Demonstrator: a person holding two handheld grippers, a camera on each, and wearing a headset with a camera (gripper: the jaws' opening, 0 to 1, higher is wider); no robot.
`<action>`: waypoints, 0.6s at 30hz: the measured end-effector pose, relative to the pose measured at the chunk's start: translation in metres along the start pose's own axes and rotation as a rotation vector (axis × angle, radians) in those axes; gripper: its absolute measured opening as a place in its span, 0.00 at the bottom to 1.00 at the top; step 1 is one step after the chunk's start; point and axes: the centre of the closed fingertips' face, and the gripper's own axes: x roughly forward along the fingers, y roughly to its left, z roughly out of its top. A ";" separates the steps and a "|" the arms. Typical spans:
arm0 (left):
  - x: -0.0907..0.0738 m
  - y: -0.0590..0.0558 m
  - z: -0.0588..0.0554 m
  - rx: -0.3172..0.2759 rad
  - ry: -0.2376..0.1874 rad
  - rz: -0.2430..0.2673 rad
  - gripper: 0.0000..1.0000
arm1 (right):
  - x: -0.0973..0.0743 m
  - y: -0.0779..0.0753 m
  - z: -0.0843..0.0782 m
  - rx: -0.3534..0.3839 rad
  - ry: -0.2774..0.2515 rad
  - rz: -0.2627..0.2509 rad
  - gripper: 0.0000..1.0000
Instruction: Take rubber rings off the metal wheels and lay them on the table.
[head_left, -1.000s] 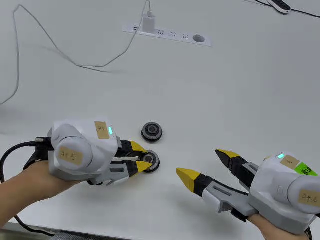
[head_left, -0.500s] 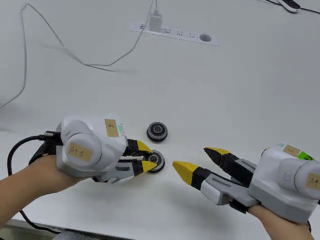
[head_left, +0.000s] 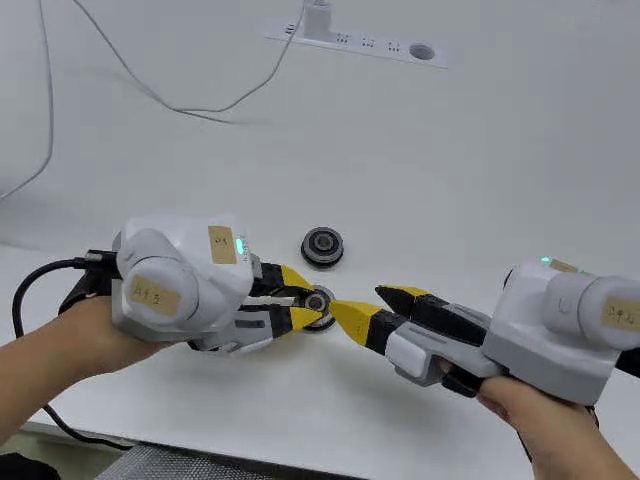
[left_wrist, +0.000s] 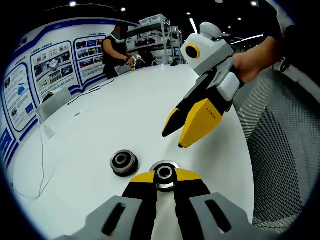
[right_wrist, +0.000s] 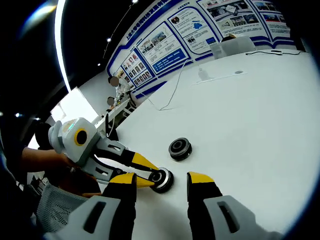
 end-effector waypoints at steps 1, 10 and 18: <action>0.000 0.000 0.000 0.001 -0.005 0.000 0.12 | 0.001 0.001 -0.001 0.012 0.001 0.005 0.41; -0.001 -0.001 0.000 -0.004 -0.009 0.004 0.12 | 0.011 0.003 -0.012 0.092 0.031 0.016 0.38; 0.000 0.000 0.000 -0.013 0.007 0.005 0.12 | 0.020 0.005 -0.016 0.153 0.038 0.027 0.38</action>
